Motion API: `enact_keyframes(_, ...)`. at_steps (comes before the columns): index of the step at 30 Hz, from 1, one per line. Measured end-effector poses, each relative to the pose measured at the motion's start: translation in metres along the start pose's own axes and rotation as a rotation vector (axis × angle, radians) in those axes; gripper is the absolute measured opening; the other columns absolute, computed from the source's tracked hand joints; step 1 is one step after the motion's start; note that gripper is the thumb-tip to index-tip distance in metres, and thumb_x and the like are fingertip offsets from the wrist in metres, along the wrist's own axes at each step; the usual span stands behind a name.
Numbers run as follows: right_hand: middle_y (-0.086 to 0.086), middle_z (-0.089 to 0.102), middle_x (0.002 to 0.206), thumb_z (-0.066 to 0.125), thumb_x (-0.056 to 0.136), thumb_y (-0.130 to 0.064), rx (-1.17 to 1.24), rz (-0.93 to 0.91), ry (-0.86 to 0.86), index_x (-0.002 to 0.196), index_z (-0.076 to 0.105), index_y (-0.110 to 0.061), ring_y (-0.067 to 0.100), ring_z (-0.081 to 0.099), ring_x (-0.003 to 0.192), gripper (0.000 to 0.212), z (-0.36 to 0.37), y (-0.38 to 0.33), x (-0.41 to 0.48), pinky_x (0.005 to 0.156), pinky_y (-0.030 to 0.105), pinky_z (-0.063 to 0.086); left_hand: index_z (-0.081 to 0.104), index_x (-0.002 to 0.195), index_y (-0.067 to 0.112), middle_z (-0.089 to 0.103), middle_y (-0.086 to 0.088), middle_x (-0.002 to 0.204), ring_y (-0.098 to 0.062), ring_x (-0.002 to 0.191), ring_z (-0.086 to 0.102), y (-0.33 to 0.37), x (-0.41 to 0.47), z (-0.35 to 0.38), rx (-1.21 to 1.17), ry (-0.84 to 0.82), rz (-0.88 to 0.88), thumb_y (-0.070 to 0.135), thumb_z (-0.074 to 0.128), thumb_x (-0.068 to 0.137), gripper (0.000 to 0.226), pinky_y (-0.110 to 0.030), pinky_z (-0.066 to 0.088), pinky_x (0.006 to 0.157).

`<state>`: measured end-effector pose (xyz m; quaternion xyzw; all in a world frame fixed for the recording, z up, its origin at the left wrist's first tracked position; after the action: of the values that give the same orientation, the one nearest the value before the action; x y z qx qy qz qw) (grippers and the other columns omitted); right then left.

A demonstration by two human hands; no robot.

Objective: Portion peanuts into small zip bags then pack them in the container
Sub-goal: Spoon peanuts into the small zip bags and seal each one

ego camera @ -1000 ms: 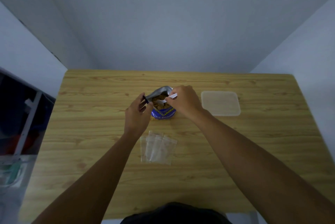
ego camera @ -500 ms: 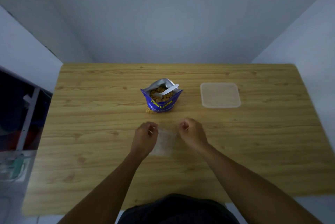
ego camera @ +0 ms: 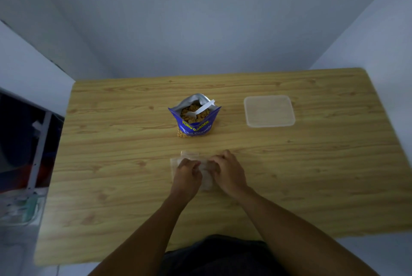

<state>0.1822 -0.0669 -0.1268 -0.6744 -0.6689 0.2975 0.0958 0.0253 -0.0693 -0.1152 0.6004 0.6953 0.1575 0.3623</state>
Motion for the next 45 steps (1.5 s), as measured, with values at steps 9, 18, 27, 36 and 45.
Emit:
enact_keyframes(9,-0.005,0.070,0.086,0.077,0.079,-0.016,0.296,0.003,0.012,0.083,0.077,-0.021,0.009,0.064,0.078,0.006,-0.021,0.007,0.005,0.075,0.030,0.053,0.069,0.110,0.015,0.067,-0.001,0.086,-0.009,0.069,0.060,0.005,0.000,-0.012,-0.161,-0.022,-0.053,0.007,0.065,0.084,0.027,-0.009,0.045,0.066)
enact_keyframes(18,-0.005,0.072,0.087,0.078,0.082,-0.009,0.419,-0.099,-0.021,0.085,0.079,-0.019,0.005,0.064,0.073,0.010,-0.081,0.005,0.024,0.070,0.015,0.048,0.074,0.083,0.026,0.072,0.006,0.076,0.001,0.066,0.061,0.036,0.013,-0.028,-0.377,-0.075,-0.047,0.026,0.065,0.093,0.014,-0.016,0.048,0.067)
enact_keyframes(27,-0.010,0.062,0.100,0.088,0.072,-0.020,0.321,-0.221,0.003,0.082,0.082,-0.026,0.001,0.060,0.090,0.013,-0.111,-0.009,0.033,0.069,0.007,0.038,0.077,0.081,0.005,0.073,-0.009,0.073,-0.006,0.051,0.053,0.069,0.017,-0.045,-0.531,-0.190,-0.074,0.021,0.071,0.090,0.020,-0.019,0.047,0.054)
enact_keyframes(36,-0.015,0.049,0.103,0.079,0.081,-0.013,0.176,-0.364,-0.047,0.084,0.074,-0.023,0.001,0.055,0.092,0.012,-0.116,-0.012,0.026,0.072,0.007,0.037,0.073,0.064,0.009,0.071,-0.005,0.062,-0.022,0.054,0.065,0.072,0.017,-0.055,-0.373,0.019,0.008,0.013,0.068,0.083,0.020,-0.031,0.055,0.061)
enact_keyframes(45,0.011,0.076,0.074,0.075,0.089,-0.020,0.589,0.031,-0.048,0.083,0.078,-0.009,0.016,0.072,0.059,0.013,-0.111,-0.022,0.024,0.060,0.035,0.057,0.058,0.057,0.006,0.050,-0.004,0.049,-0.005,0.047,0.037,0.080,0.008,-0.050,-0.234,0.191,0.279,0.014,0.069,0.083,0.030,-0.026,0.036,0.050)
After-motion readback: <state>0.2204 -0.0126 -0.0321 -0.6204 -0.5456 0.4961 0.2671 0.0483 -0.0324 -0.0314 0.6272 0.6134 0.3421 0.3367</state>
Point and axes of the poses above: each hand's wrist, its own x-axis towards the middle knuckle, its own z-axis out of the palm, y = z × x, the point moved 2 cm from there along x, towards the middle knuckle
